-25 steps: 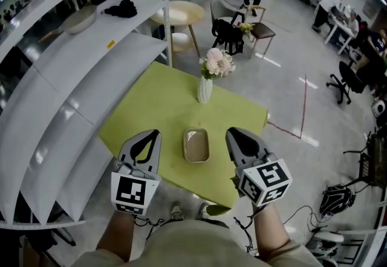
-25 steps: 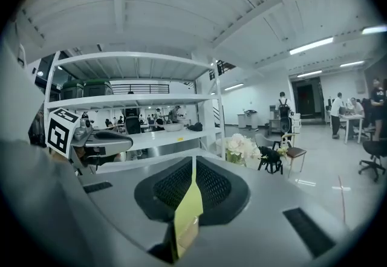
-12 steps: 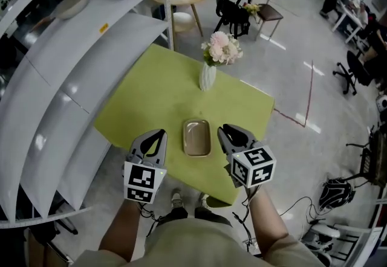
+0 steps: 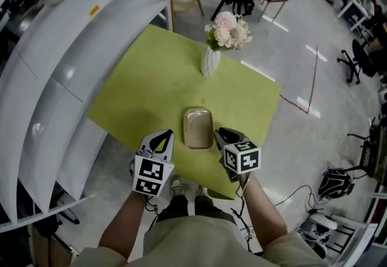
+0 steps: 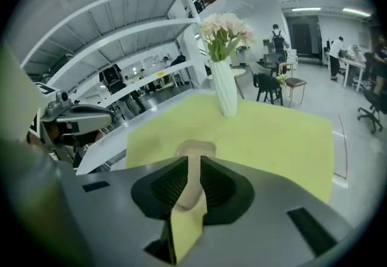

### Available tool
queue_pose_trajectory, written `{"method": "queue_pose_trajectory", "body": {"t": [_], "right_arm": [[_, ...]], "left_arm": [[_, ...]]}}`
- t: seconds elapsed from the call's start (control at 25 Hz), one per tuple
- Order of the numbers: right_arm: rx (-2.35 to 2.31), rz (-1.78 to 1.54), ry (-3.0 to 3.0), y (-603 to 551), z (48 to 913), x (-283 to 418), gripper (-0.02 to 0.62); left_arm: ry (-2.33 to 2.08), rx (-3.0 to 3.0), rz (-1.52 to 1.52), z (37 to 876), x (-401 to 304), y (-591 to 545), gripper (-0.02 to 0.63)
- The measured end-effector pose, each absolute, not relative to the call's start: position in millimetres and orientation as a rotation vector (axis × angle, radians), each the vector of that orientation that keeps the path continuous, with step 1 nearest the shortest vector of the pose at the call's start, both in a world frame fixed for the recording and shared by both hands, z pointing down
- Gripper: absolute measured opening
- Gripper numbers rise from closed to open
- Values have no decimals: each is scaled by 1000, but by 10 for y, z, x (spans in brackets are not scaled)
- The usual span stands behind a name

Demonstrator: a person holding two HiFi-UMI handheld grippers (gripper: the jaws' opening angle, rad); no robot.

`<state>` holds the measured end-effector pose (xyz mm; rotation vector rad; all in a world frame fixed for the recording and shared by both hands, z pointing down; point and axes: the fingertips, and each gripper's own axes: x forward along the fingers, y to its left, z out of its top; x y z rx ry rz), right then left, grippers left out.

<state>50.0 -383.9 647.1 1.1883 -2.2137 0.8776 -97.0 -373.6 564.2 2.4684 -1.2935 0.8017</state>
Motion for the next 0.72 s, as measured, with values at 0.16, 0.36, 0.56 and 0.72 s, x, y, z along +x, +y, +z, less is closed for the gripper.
{"method": "queue_pose_trajectory", "body": {"t": [0.16, 0.36, 0.56, 0.72], "right_arm": [[1172, 969, -2136, -3783, 6901, 546, 72], [1127, 1067, -2096, -3725, 7205, 512, 77], [1157, 1111, -2079, -3739, 7293, 504, 67], [1219, 1100, -2101, -3818, 7200, 516, 40]], "left_arm": [[-1232, 2441, 859, 5939, -937, -3701, 6], [-1199, 2389, 882, 6171, -970, -3628, 6], [-1169, 2368, 895, 6287, -985, -3537, 6], [-1176, 2369, 894, 6293, -1018, -3539, 6]]}}
